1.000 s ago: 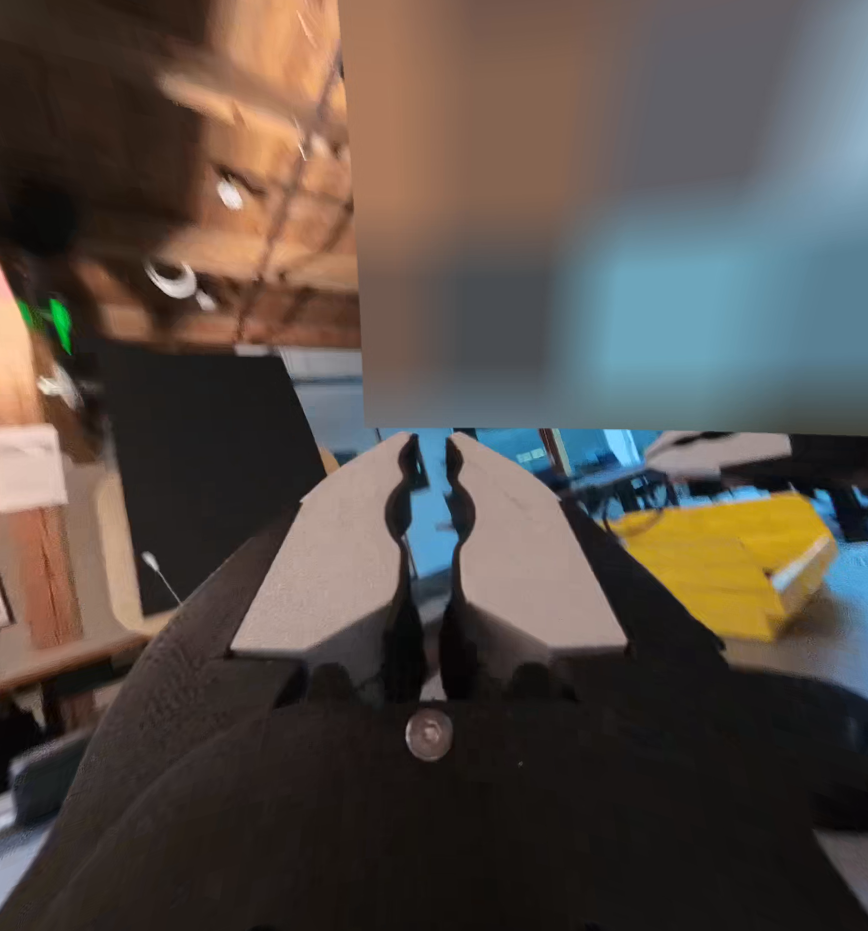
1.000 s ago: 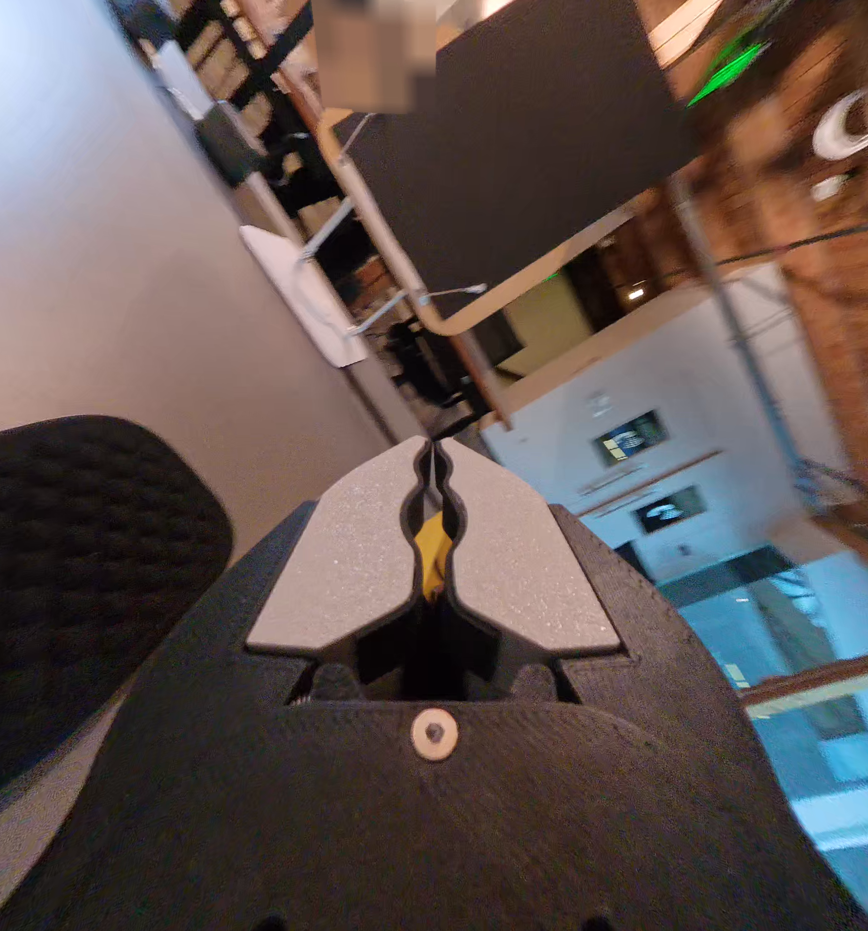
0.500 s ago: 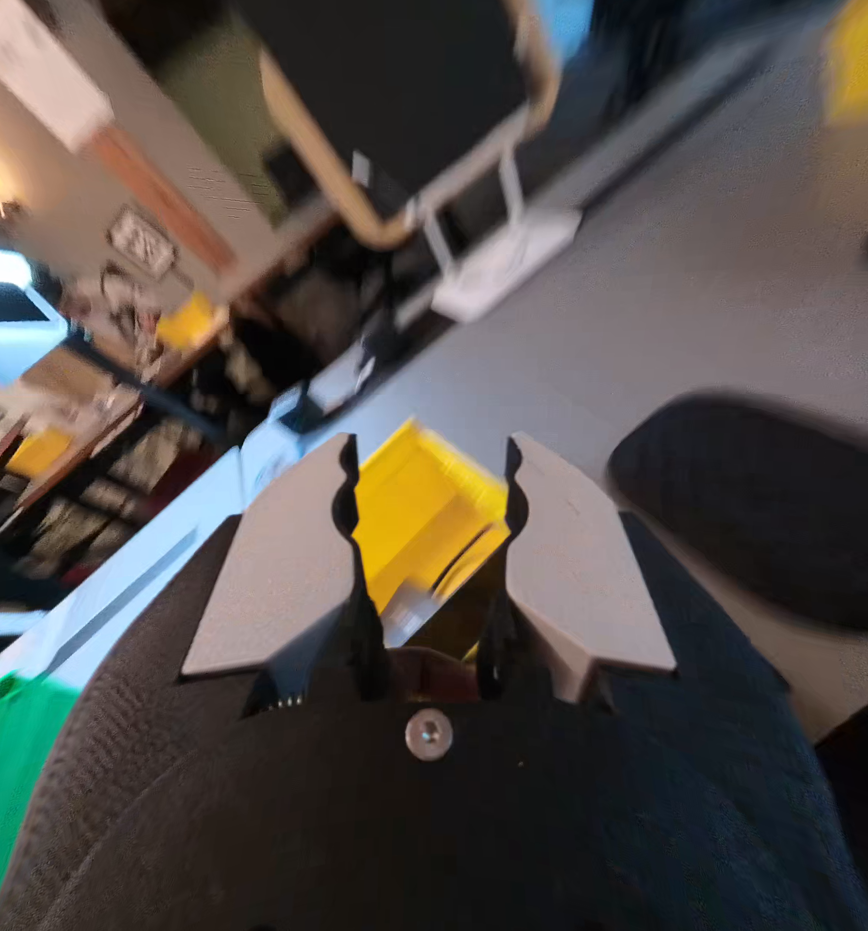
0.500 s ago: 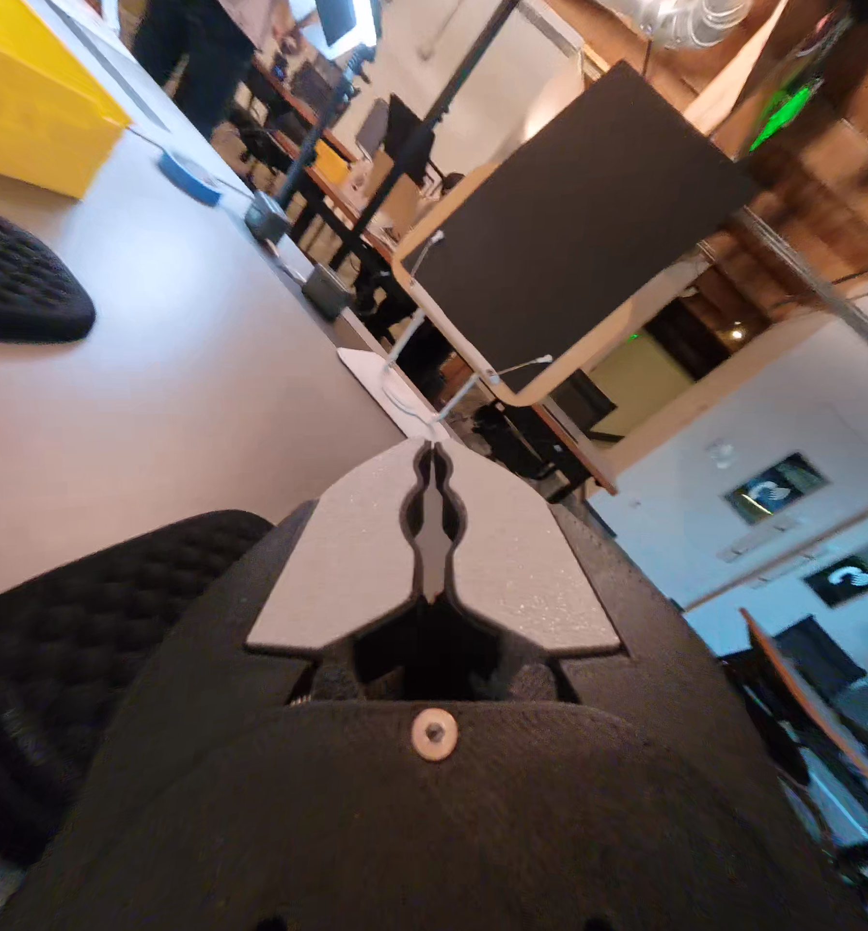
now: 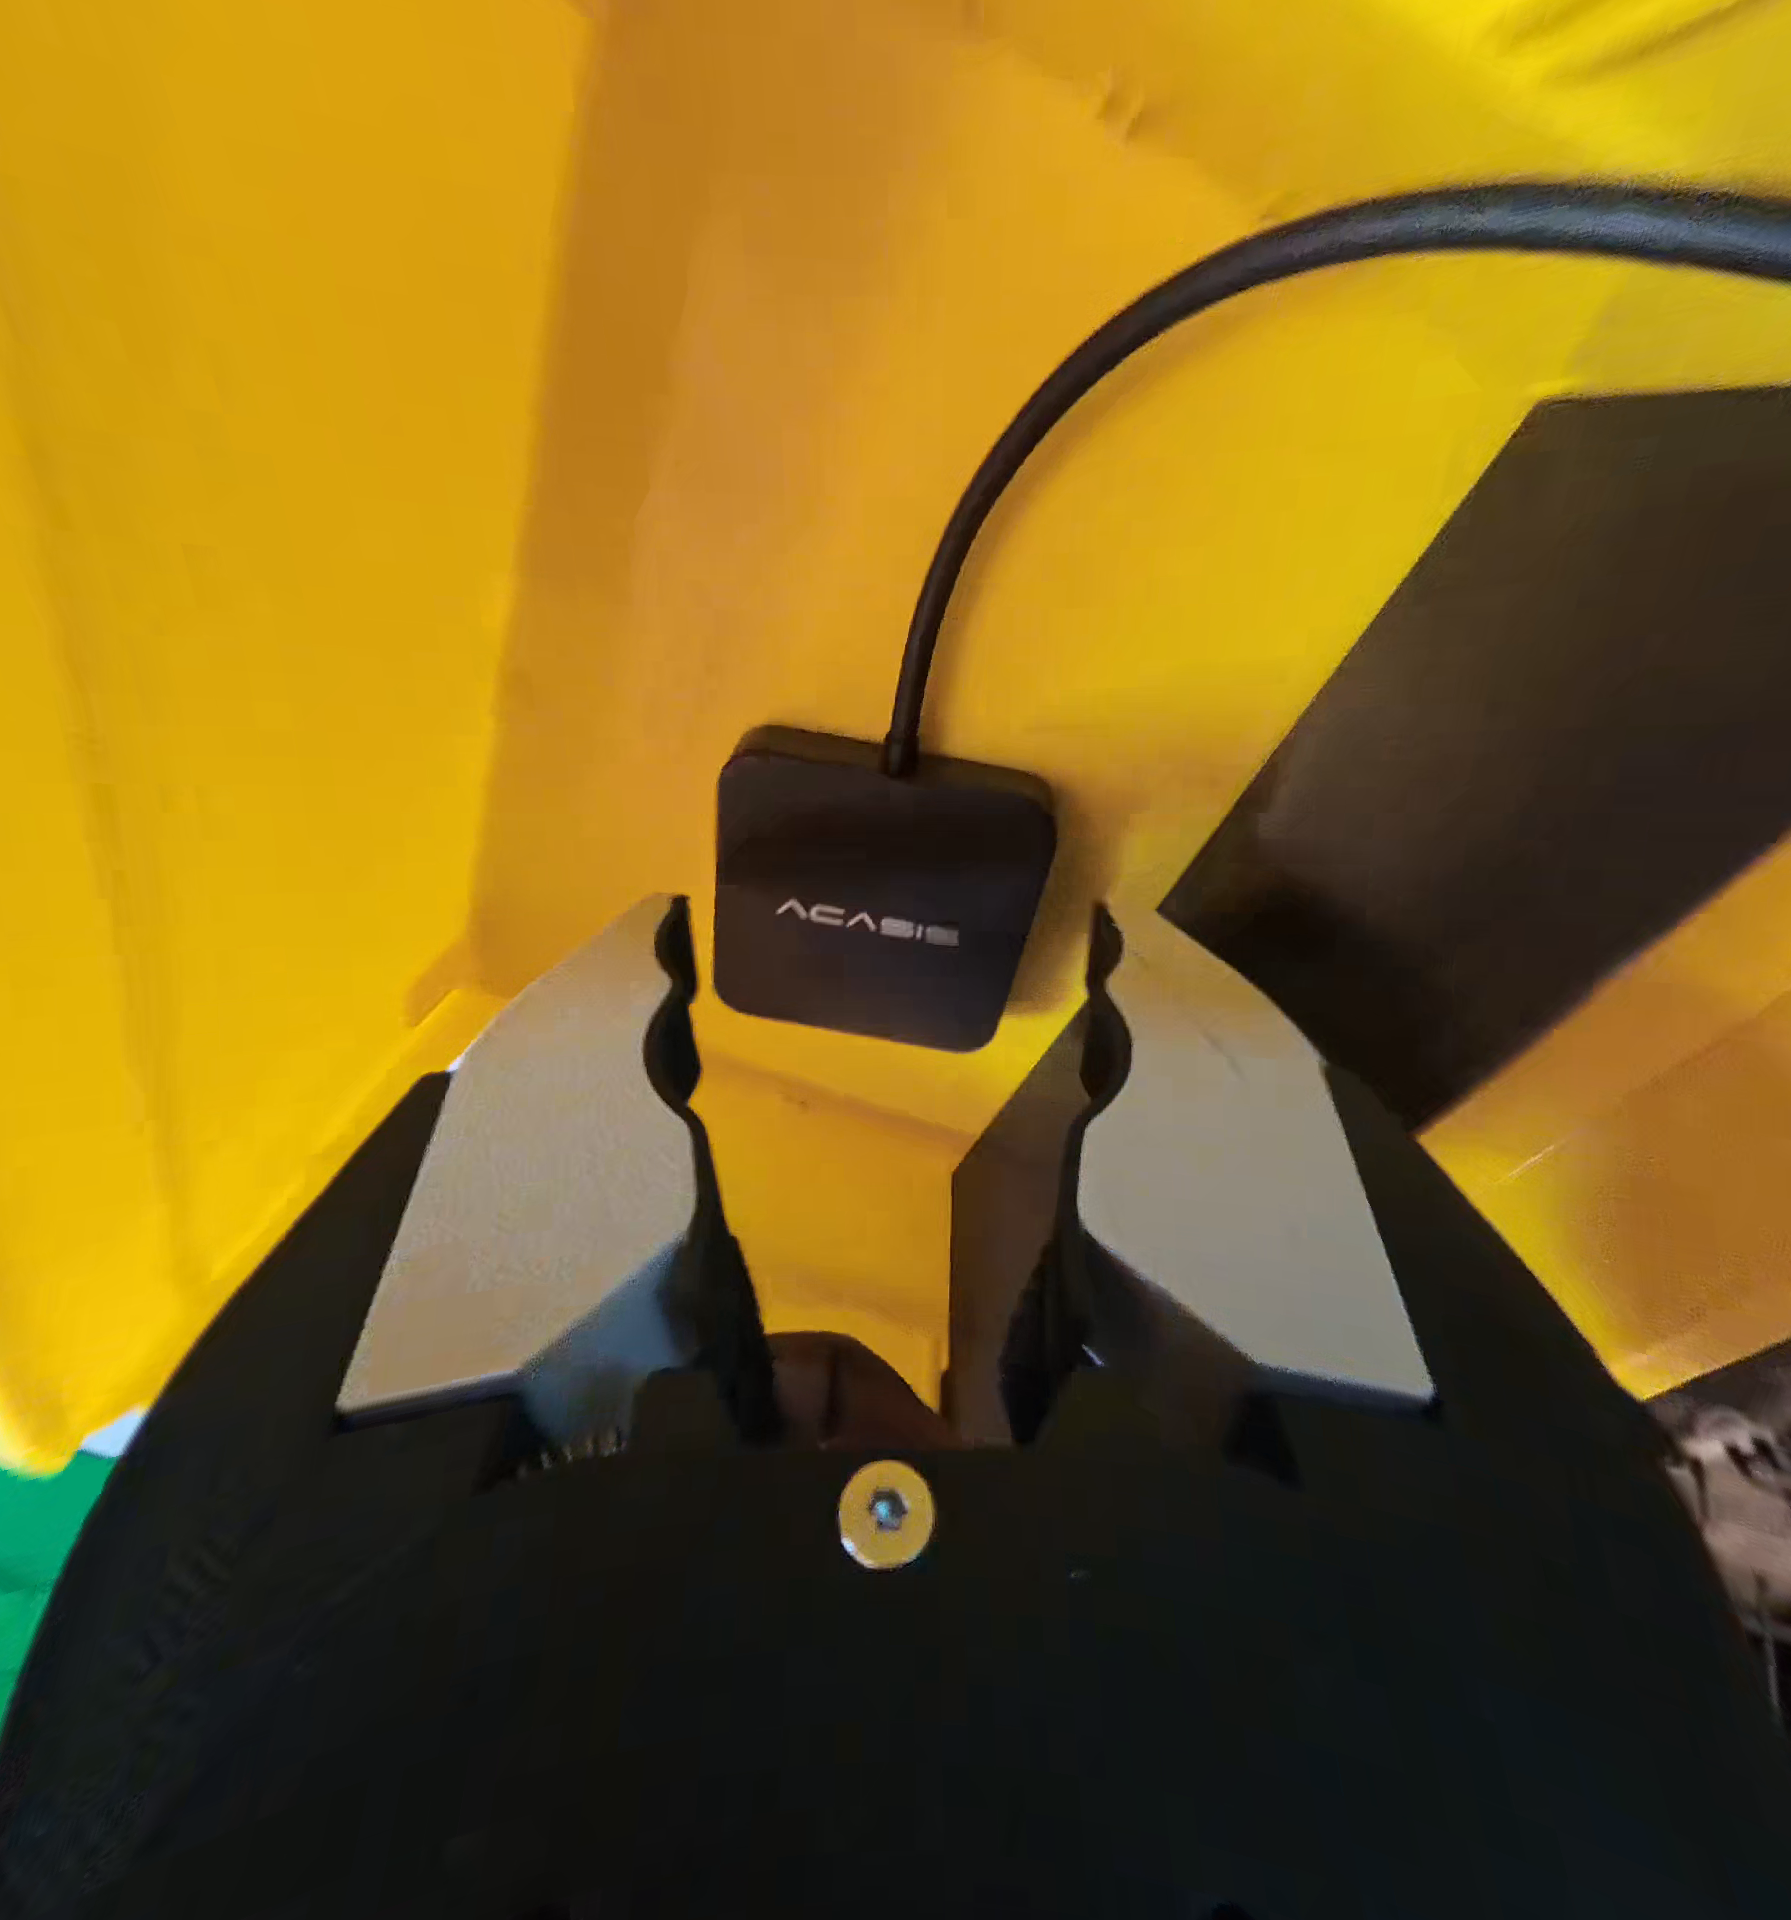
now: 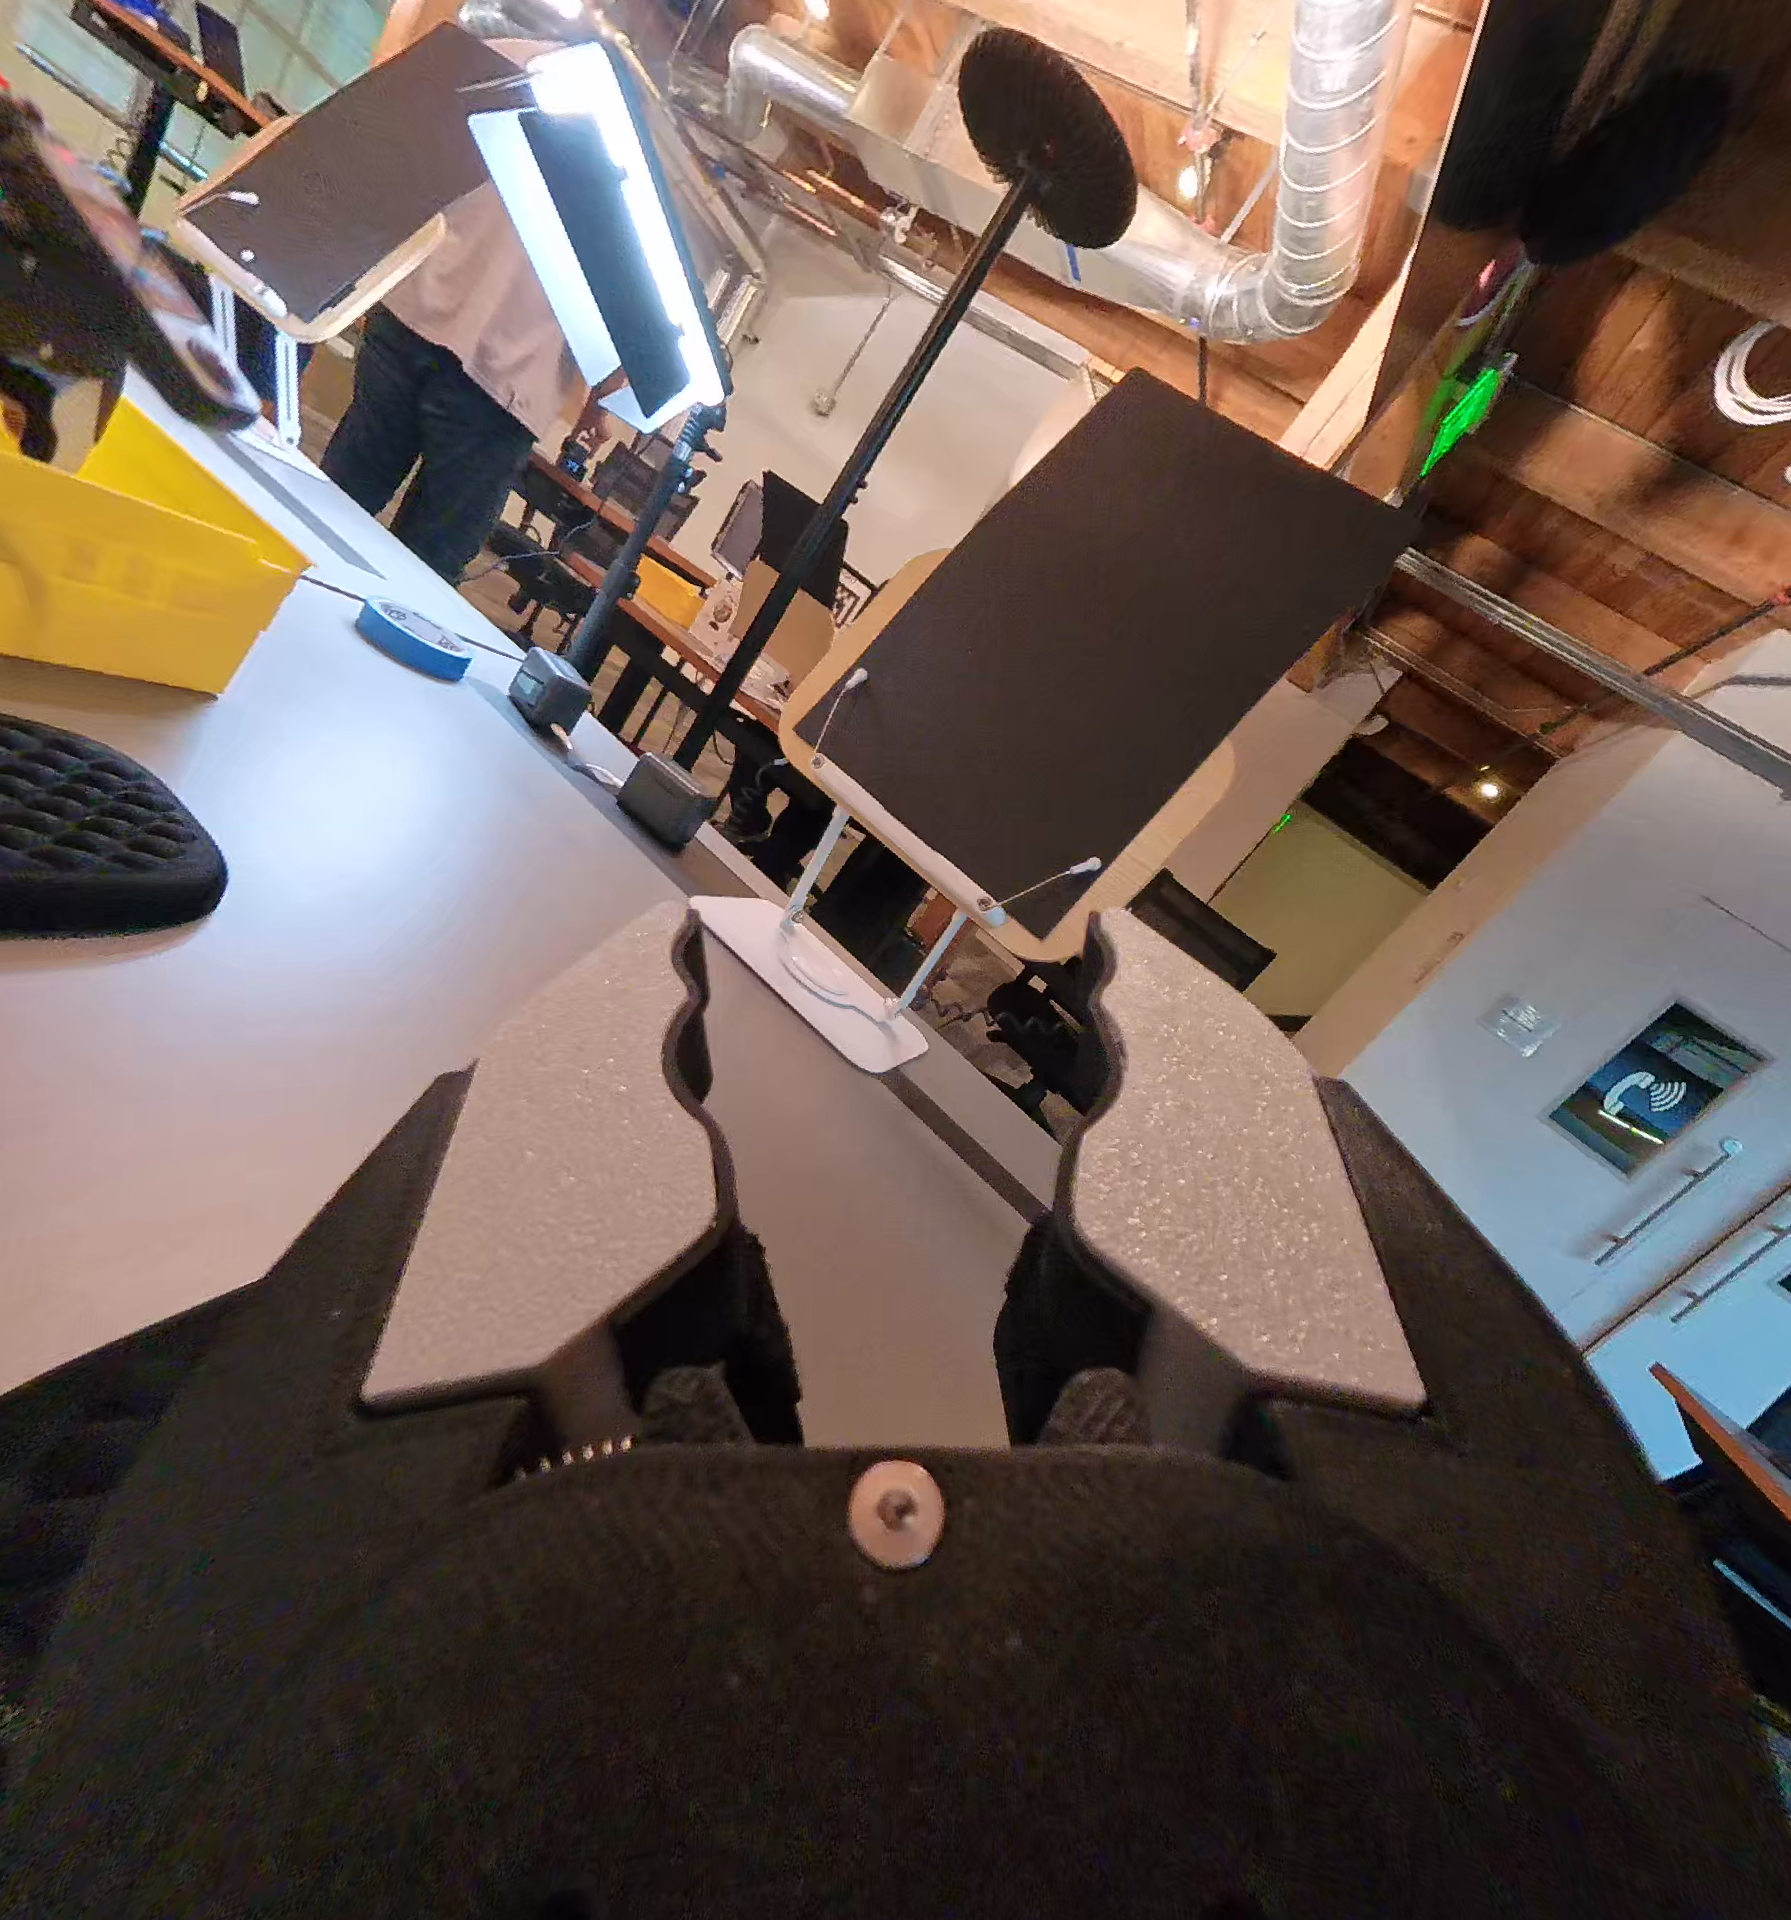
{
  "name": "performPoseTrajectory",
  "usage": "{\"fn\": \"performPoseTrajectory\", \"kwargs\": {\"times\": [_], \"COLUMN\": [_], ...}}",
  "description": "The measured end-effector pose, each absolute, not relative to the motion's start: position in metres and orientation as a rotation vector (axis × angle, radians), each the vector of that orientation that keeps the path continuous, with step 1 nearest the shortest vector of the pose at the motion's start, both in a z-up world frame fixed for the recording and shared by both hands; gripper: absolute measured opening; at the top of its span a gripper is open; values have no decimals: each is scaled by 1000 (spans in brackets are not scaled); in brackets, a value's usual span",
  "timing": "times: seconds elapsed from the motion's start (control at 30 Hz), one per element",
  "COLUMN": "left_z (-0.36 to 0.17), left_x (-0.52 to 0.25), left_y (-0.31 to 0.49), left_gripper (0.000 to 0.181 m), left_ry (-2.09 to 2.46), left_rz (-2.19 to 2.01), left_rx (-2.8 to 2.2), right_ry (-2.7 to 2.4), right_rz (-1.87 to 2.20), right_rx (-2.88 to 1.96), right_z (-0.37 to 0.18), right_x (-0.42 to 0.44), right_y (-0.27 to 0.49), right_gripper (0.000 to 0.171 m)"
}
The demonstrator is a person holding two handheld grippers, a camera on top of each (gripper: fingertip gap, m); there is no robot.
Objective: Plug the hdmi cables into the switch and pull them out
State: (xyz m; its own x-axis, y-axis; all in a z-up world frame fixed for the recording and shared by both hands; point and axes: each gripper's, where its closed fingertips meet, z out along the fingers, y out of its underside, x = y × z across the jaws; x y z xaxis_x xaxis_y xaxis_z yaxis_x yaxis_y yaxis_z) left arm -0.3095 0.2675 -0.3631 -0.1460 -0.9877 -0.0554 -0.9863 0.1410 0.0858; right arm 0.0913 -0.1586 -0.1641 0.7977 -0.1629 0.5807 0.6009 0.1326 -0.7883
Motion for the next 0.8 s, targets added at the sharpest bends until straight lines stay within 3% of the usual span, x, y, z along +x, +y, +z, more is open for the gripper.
{"fn": "performPoseTrajectory", "kwargs": {"times": [0.07,0.2,0.43,0.5,0.53,0.8], "left_z": [-368,-372,-386,-385,-384,-359], "left_x": [-307,-299,-312,-309,-306,-292], "left_y": [264,256,272,269,267,287], "left_gripper": [82,84,88,81,69,68], "left_ry": [-2325,-2241,-2173,-2240,-2287,-2566], "left_rz": [-120,67,-110,-88,-67,-166], "left_rx": [2036,2088,2115,2065,2048,2212], "right_ry": [-383,-378,-374,-375,-373,-355], "right_rz": [-572,-540,-588,-606,-608,-658], "right_rx": [-1313,-1292,-1272,-1277,-1280,-1329], "right_z": [-163,-162,-158,-159,-160,-166], "right_x": [94,94,96,98,98,110], "right_y": [-160,-162,-167,-167,-167,-168], "right_gripper": [69,68,65,64,64,62]}}
